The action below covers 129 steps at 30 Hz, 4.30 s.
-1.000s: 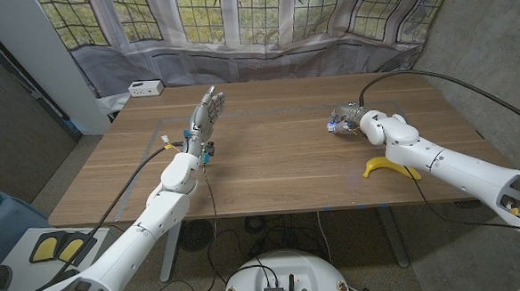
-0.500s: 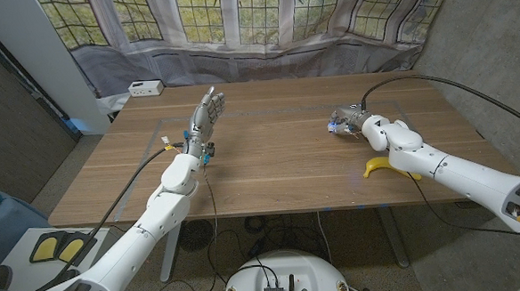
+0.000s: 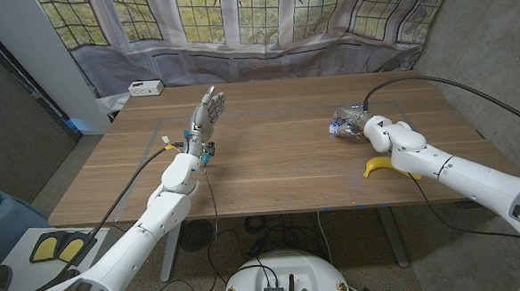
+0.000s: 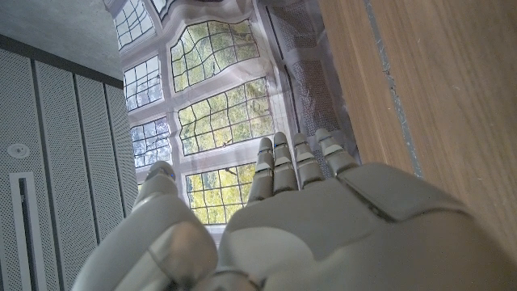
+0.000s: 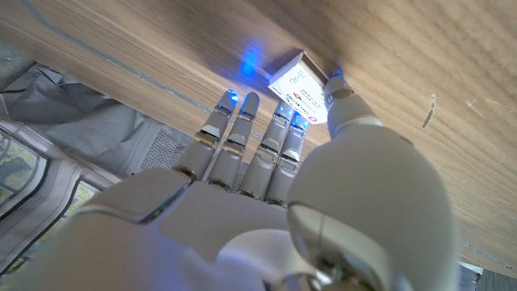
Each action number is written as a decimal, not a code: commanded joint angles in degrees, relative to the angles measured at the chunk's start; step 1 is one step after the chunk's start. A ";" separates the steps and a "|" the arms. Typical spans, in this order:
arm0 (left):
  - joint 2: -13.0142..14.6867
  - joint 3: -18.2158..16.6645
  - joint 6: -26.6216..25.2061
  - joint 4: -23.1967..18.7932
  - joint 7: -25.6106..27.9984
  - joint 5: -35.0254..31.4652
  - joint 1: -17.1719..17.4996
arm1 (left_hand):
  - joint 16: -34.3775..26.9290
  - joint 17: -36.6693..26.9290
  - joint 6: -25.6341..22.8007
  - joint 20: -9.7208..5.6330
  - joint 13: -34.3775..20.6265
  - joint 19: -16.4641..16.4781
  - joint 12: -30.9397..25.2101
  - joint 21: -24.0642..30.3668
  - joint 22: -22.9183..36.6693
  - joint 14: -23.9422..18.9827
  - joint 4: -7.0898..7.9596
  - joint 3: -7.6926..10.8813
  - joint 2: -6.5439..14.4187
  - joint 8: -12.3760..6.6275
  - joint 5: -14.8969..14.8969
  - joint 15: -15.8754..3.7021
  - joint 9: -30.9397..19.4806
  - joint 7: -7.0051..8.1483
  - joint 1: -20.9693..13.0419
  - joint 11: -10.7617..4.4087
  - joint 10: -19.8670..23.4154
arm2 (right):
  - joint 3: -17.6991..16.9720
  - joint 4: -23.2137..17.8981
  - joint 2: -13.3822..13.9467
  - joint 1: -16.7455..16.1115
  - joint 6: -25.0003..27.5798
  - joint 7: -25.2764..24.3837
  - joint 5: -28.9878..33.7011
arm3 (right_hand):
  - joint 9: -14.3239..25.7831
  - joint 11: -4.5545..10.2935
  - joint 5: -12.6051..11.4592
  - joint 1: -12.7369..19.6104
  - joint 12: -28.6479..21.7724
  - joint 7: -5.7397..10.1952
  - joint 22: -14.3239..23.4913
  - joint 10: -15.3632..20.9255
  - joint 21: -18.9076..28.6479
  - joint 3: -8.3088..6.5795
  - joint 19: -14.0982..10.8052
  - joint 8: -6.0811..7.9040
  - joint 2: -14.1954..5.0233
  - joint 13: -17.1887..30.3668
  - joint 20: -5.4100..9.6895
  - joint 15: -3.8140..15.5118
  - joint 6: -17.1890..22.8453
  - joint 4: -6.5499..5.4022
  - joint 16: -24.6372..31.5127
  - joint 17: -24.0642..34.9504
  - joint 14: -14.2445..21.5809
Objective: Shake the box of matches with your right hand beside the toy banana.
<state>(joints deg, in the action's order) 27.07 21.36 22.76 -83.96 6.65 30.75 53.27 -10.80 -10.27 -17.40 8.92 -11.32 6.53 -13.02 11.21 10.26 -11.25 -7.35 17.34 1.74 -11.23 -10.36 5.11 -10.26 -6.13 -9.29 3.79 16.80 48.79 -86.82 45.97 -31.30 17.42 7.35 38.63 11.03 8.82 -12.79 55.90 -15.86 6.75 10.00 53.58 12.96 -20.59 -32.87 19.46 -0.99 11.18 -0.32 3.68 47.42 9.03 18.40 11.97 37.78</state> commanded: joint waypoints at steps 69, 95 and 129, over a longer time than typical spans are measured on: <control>1.22 0.63 -2.29 -1.23 -1.19 0.35 -0.78 | -0.08 -0.15 -0.77 0.55 -0.32 -0.58 0.20 0.14 0.17 0.12 -0.09 0.56 0.14 0.15 0.08 0.01 -0.21 -0.04 -0.51 0.17 0.52 | -16.11 -27.23 8.42 -13.61 8.67 -7.28 2.13 | 0.13 3.78 -0.18 -0.25 1.93 5.92 0.15 3.83 -0.91 -0.19 0.75 -1.45 -0.29 -0.01 0.73 4.06 6.42 -0.79 -1.90 0.09 0.16; 1.68 0.00 -1.08 -1.69 -1.87 0.91 0.24 | -0.06 -0.15 -0.70 0.80 -0.33 -0.82 0.26 0.11 0.18 0.22 -0.09 0.59 0.14 0.21 0.09 -0.04 -0.21 0.04 -0.50 -0.03 0.54 | -22.37 -34.37 9.85 -19.31 10.57 -11.85 2.62 | 0.17 3.78 -0.12 -0.47 2.35 5.94 0.14 4.19 -1.01 0.14 0.75 -1.76 -0.41 0.03 0.97 4.28 6.82 -0.84 -2.04 0.34 0.40; 1.98 0.68 -2.18 -1.35 -3.15 0.88 -1.07 | -0.09 -0.15 -0.79 0.84 -0.35 -0.84 0.33 0.17 0.18 0.17 -0.09 0.63 0.13 0.20 0.10 0.01 -0.22 0.02 -0.47 -0.08 0.52 | -56.84 -7.53 -23.27 -30.29 -32.03 -22.38 -84.60 | 0.29 3.65 0.08 0.94 2.96 5.78 0.20 4.64 -0.21 0.46 -1.99 -2.42 -1.87 0.11 1.41 3.24 7.36 -0.45 -0.97 1.32 2.45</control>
<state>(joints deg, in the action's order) 28.83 21.74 21.38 -85.17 3.68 31.87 52.73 -10.80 -10.27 -17.81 9.50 -11.60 5.95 -12.70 11.21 10.26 -11.25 -7.58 17.57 1.74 -11.24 -10.36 5.11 -10.26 -6.13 -9.29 3.80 16.79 0.93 -105.81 35.56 -61.15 -1.64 -23.53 -1.31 11.08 12.19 -12.74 55.43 -12.96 10.66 9.98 57.36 12.41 -20.24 -34.12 16.99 -1.00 11.06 1.14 3.80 52.73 8.45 16.96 12.94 39.58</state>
